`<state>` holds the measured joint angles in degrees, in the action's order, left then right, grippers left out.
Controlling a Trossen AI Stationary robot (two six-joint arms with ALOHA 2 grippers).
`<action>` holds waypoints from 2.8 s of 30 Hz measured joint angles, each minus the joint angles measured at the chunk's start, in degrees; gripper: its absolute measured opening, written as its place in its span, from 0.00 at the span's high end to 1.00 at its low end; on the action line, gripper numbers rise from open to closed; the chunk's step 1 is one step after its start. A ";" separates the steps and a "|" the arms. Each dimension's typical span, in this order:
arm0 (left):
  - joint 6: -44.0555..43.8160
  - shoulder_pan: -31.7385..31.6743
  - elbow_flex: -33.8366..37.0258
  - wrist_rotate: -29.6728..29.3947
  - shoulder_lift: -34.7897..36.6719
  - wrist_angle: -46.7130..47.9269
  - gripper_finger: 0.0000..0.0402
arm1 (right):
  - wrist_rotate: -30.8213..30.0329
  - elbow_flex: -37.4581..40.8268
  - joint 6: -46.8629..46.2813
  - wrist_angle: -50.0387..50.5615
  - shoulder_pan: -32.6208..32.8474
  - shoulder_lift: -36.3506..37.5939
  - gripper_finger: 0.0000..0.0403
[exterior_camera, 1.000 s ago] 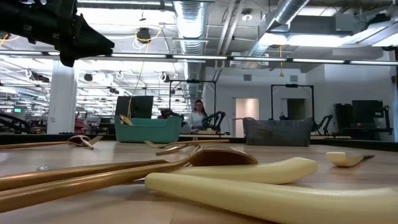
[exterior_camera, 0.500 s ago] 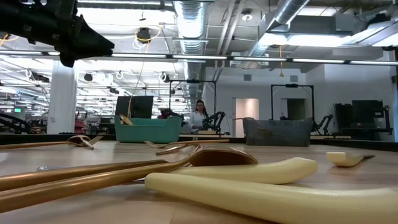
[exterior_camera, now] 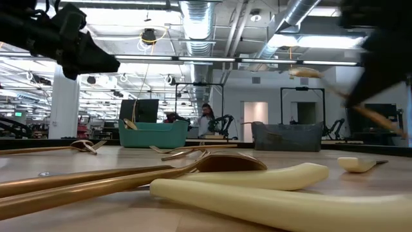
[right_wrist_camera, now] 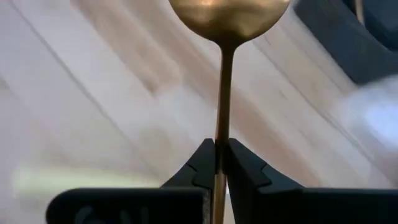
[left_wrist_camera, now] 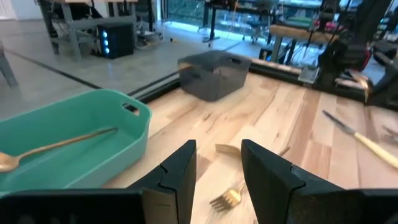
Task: Sort silverware by color (type)
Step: Put the gold spoon into the green bin
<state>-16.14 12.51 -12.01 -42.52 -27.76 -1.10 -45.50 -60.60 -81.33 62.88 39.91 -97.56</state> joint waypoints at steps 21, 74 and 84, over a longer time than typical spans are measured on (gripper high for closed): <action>26.51 -0.10 0.00 25.76 -12.61 -28.06 0.71 | 26.07 -0.17 66.83 -65.83 -28.52 -0.81 0.88; 45.23 -2.55 -12.52 10.30 -22.74 -18.08 1.00 | 45.46 -0.20 66.53 -79.55 -37.99 -0.60 0.70; 33.18 -22.19 -12.52 17.02 -20.01 -7.47 1.00 | 38.80 -0.20 63.74 -70.13 -40.84 -0.02 0.51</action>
<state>17.04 -9.67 -24.53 -25.49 -47.77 -8.57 -6.71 -60.80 -17.58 -7.26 -0.93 -97.58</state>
